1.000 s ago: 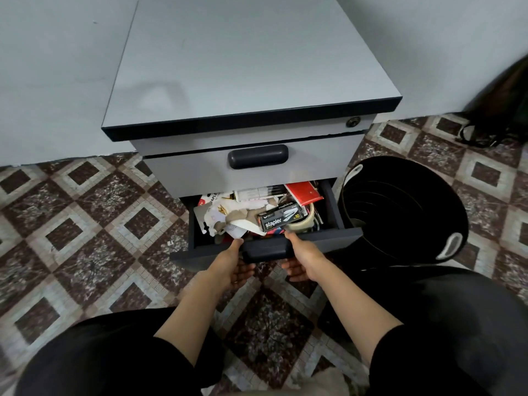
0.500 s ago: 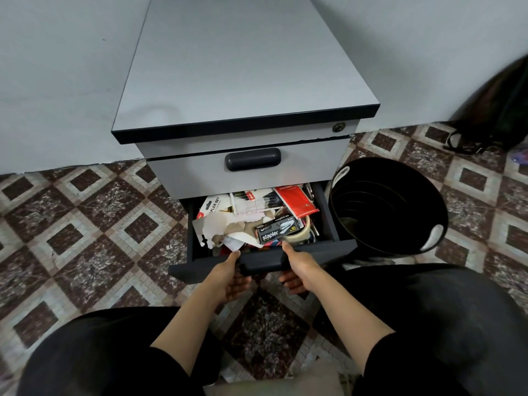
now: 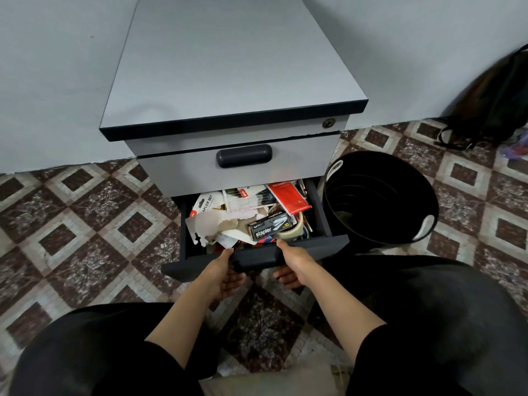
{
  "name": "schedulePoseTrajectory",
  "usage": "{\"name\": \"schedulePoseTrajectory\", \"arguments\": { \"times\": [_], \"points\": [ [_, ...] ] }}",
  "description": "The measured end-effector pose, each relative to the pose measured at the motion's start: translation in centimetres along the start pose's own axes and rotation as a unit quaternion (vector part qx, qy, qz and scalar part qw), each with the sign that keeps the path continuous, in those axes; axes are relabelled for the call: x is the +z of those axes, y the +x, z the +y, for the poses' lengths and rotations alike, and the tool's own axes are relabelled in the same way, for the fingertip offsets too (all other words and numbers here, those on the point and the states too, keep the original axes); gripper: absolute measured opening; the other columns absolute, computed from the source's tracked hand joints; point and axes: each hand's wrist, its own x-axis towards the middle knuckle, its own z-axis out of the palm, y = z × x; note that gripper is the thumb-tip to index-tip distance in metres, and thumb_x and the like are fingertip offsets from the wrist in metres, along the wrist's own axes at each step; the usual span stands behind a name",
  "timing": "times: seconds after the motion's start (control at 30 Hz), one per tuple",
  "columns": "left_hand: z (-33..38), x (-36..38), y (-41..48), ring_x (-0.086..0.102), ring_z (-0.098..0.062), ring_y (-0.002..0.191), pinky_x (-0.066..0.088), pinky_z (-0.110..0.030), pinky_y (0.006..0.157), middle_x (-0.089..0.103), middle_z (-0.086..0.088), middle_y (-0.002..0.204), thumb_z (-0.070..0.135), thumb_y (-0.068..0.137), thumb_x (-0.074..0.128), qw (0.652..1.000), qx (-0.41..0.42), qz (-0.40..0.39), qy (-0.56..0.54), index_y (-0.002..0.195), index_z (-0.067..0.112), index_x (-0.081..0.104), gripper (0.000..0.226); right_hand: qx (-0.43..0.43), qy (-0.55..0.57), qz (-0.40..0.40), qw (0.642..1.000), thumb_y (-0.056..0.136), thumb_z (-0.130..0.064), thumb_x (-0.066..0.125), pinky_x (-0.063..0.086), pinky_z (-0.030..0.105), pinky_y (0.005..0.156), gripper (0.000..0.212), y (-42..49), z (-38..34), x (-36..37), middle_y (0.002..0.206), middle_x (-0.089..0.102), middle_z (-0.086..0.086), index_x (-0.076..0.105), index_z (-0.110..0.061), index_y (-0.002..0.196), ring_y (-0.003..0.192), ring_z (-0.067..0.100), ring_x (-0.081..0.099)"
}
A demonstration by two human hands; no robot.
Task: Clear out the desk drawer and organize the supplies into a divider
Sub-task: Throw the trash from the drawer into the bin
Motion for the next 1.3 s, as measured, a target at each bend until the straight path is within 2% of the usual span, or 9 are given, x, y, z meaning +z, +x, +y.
{"name": "schedulePoseTrajectory", "arguments": {
  "times": [0.17, 0.27, 0.37, 0.47, 0.63, 0.77, 1.03, 1.17, 1.3],
  "points": [
    [-0.8, -0.2, -0.6, 0.054, -0.018, 0.062, 0.039, -0.027, 0.057, 0.063, -0.005, 0.057, 0.050, 0.094, 0.038, 1.000, -0.019, -0.015, 0.013, 0.078, 0.006, 0.056, 0.051, 0.002, -0.006, 0.011, 1.000, 0.088, -0.062, 0.040, 0.051, 0.036, 0.079, 0.067, 0.0, 1.3, 0.5, 0.118, 0.062, 0.015, 0.048, -0.009, 0.128, 0.085, 0.027, 0.057],
    [-1.9, -0.2, -0.8, 0.053, -0.017, 0.060, 0.038, -0.026, 0.056, 0.061, -0.001, 0.043, 0.052, 0.093, 0.036, 0.999, -0.028, -0.025, 0.016, 0.078, 0.007, 0.055, 0.052, -0.003, -0.007, 0.016, 1.000, 0.090, -0.061, 0.040, 0.056, 0.031, 0.065, 0.065, -0.7, 2.1, 0.5, 0.113, 0.063, 0.015, 0.049, -0.007, 0.126, 0.072, 0.025, 0.062],
    [-3.0, -0.3, -1.2, 0.053, -0.016, 0.059, 0.037, -0.025, 0.057, 0.061, 0.001, 0.043, 0.053, 0.093, 0.035, 0.999, -0.030, -0.025, 0.025, 0.077, 0.007, 0.056, 0.053, 0.002, -0.011, 0.005, 1.000, 0.093, -0.054, 0.040, 0.044, 0.019, 0.040, 0.056, -1.9, 3.1, 0.1, 0.084, 0.065, 0.015, 0.050, -0.005, 0.118, 0.036, 0.017, 0.056],
    [-3.9, -0.3, -1.7, 0.053, -0.016, 0.059, 0.037, -0.026, 0.058, 0.061, 0.001, 0.042, 0.053, 0.094, 0.036, 0.999, -0.037, -0.026, 0.026, 0.078, 0.007, 0.055, 0.052, 0.011, -0.010, -0.001, 1.000, 0.095, -0.052, 0.039, 0.043, 0.023, 0.044, 0.045, -3.1, 4.1, -0.2, 0.065, 0.061, 0.013, 0.047, -0.009, 0.106, 0.039, 0.019, 0.051],
    [-5.9, -0.3, -2.5, 0.053, -0.015, 0.059, 0.037, -0.025, 0.059, 0.062, 0.000, 0.047, 0.054, 0.093, 0.035, 0.998, -0.055, -0.025, 0.034, 0.075, 0.008, 0.056, 0.053, 0.030, -0.010, -0.004, 0.999, 0.096, -0.051, 0.037, 0.046, 0.028, 0.051, 0.049, -4.1, 5.9, 0.3, 0.064, 0.061, 0.014, 0.052, -0.005, 0.106, 0.047, 0.021, 0.050],
    [-6.8, -0.2, -3.7, 0.054, -0.014, 0.061, 0.037, -0.025, 0.058, 0.062, -0.003, 0.069, 0.053, 0.094, 0.033, 0.996, -0.070, -0.018, 0.049, 0.076, 0.007, 0.056, 0.055, 0.047, -0.003, -0.011, 0.999, 0.096, -0.049, 0.037, 0.046, 0.031, 0.053, 0.049, -4.9, 7.0, 0.3, 0.065, 0.061, 0.015, 0.050, -0.004, 0.080, 0.047, 0.021, 0.048],
    [-8.2, 0.1, -5.3, 0.053, -0.014, 0.058, 0.037, -0.025, 0.057, 0.058, -0.002, 0.066, 0.051, 0.095, 0.036, 0.994, -0.093, 0.000, 0.062, 0.078, 0.006, 0.054, 0.051, 0.039, -0.008, 0.033, 0.999, 0.095, -0.046, 0.039, 0.052, 0.034, 0.053, 0.044, -5.5, 9.2, 1.1, 0.066, 0.062, 0.014, 0.051, -0.003, 0.089, 0.044, 0.021, 0.051],
    [-8.4, 0.0, -5.4, 0.055, -0.015, 0.059, 0.038, -0.025, 0.057, 0.060, -0.001, 0.049, 0.051, 0.095, 0.031, 0.990, -0.106, -0.011, 0.092, 0.081, 0.006, 0.055, 0.053, 0.107, -0.010, -0.025, 0.994, 0.095, -0.048, 0.038, 0.052, 0.033, 0.047, 0.046, -6.0, 8.7, 0.3, 0.061, 0.064, 0.016, 0.050, -0.004, 0.098, 0.039, 0.021, 0.050],
    [-7.0, -0.9, -5.5, 0.063, -0.017, 0.064, 0.040, -0.023, 0.060, 0.066, -0.003, 0.053, 0.056, 0.095, 0.019, 0.959, -0.138, -0.084, 0.234, 0.081, 0.004, 0.062, 0.069, 0.136, -0.166, -0.126, 0.968, 0.095, -0.057, 0.033, 0.050, 0.030, 0.036, 0.072, -6.6, 6.7, -2.3, 0.046, 0.062, 0.014, 0.056, 0.008, 0.074, 0.027, 0.016, 0.049]
  ]
}}
